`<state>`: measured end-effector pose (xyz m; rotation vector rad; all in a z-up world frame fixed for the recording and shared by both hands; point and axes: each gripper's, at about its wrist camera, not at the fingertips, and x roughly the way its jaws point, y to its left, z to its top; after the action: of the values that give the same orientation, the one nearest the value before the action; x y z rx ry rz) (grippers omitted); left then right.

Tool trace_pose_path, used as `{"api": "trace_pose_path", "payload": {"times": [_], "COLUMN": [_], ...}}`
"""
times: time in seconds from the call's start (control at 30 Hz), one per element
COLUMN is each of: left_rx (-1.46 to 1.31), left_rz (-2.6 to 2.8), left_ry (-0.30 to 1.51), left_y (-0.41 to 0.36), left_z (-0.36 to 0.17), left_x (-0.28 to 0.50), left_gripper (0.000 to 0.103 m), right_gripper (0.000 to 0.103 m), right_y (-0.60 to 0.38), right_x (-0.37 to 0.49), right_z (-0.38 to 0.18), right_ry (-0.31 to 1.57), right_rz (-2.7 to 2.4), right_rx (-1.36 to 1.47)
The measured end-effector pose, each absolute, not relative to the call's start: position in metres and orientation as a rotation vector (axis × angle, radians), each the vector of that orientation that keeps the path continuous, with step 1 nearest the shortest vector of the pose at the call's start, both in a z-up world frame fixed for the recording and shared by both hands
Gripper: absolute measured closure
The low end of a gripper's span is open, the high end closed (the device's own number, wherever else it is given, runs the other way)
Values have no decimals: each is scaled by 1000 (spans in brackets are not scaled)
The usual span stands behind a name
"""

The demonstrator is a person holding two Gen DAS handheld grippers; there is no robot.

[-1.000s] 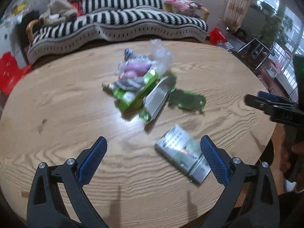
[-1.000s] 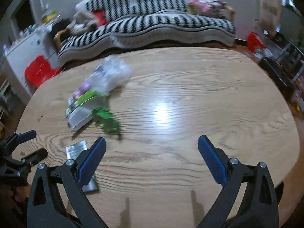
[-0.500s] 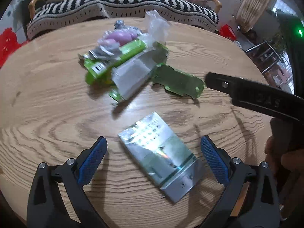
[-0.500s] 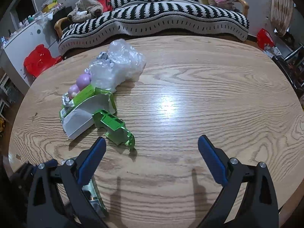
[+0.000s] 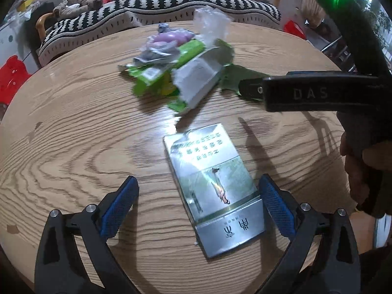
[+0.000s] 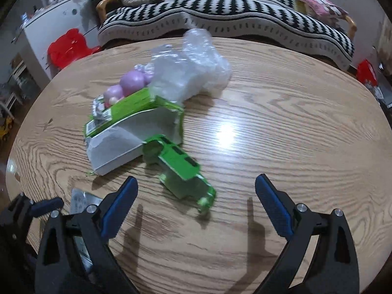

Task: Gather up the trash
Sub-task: 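Grasp the white-green cigarette pack with the left tool while the right tool grasps the green toy car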

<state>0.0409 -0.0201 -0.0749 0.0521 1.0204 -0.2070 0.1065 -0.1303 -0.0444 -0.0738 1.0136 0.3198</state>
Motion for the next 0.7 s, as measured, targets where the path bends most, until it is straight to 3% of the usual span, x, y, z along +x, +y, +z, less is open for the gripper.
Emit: {"api": "trace_pose_path", "payload": {"times": [0.13, 0.37, 0.43, 0.5, 0.57, 0.7], "left_rx": [59, 40, 35, 30, 24, 12], "left_rz": [-228, -255, -256, -257, -251, -255], "left_ry": [1015, 1016, 1024, 1030, 1038, 1032], "left_y": [-11, -6, -6, -5, -3, 1], "left_z": [-73, -68, -67, -67, -66, -58], "left_x": [36, 34, 34, 36, 35, 34], "left_gripper": [14, 45, 46, 47, 47, 48], "right_gripper": [20, 43, 72, 86, 92, 92], "right_y": [-119, -113, -113, -114, -116, -125], "right_x": [106, 103, 102, 99, 95, 83], "right_z": [-48, -55, -53, -51, -47, -31], "right_ry": [1029, 1026, 1025, 1024, 1014, 986], "right_rz": [343, 335, 337, 345, 342, 358], "right_rx": [-114, -155, -146, -130, -129, -100]}}
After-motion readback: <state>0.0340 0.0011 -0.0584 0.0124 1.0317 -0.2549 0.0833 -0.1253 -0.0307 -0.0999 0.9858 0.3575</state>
